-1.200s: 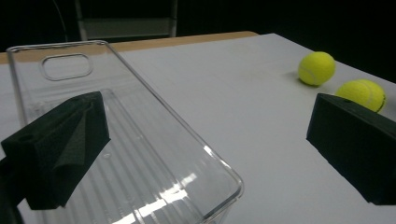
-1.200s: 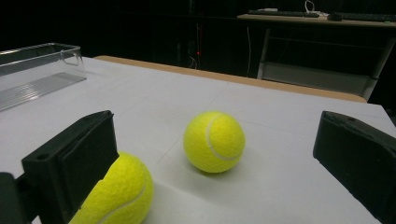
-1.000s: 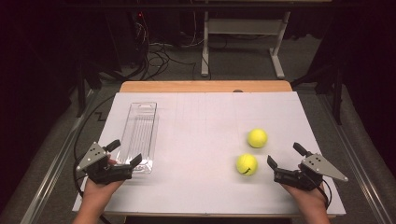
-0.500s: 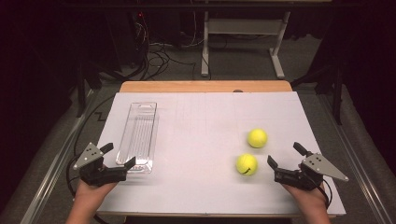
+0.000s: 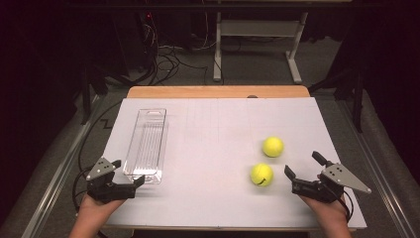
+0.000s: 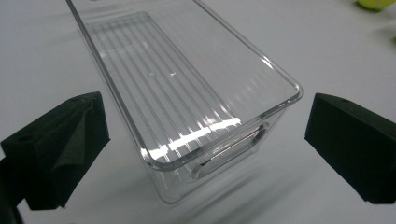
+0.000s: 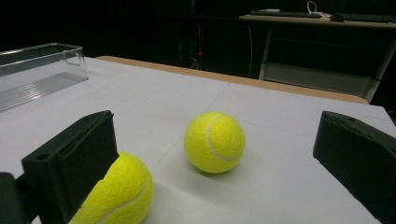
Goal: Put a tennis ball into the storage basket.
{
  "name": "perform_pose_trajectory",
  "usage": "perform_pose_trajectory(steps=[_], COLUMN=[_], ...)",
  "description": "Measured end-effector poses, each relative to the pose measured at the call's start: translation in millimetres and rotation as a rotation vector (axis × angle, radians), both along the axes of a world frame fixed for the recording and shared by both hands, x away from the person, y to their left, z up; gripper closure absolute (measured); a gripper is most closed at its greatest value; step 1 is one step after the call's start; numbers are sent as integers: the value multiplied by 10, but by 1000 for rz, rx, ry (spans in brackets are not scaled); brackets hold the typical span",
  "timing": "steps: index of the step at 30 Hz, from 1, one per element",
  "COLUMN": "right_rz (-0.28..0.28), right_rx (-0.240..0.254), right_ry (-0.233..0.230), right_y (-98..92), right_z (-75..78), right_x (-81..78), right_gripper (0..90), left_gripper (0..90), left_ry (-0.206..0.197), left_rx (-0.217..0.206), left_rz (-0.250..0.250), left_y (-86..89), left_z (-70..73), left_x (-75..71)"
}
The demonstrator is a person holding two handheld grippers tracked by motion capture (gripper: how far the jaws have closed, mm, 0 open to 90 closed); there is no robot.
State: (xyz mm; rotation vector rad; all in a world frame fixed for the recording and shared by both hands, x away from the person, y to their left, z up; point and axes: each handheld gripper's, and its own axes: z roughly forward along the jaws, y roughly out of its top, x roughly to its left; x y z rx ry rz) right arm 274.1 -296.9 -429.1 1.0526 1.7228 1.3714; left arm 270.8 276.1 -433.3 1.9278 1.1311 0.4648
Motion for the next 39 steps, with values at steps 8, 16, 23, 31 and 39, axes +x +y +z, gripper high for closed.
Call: perform_pose_trajectory(steps=[8,16,23,31,39], right_rz=[5,15,14,15,20], right_rx=[-1,0,3,3,2], right_ry=[5,6,7,8,11], right_y=[2,15,8,10,14], right_z=[-8,-16,-16,-19,-24], right_x=[7,7,7,8,13], right_gripper=[3,3,3,3,3], left_gripper=[7,7,7,7,7], left_ry=[70,169,277,362,462], left_rx=[30,77,137,185,231], left_rz=[16,11,21,9,-1], left_y=[-5,-67,-98,-147,-210], left_z=[-47,-54,-129,-178,-197], left_x=[25,15,62,88,109])
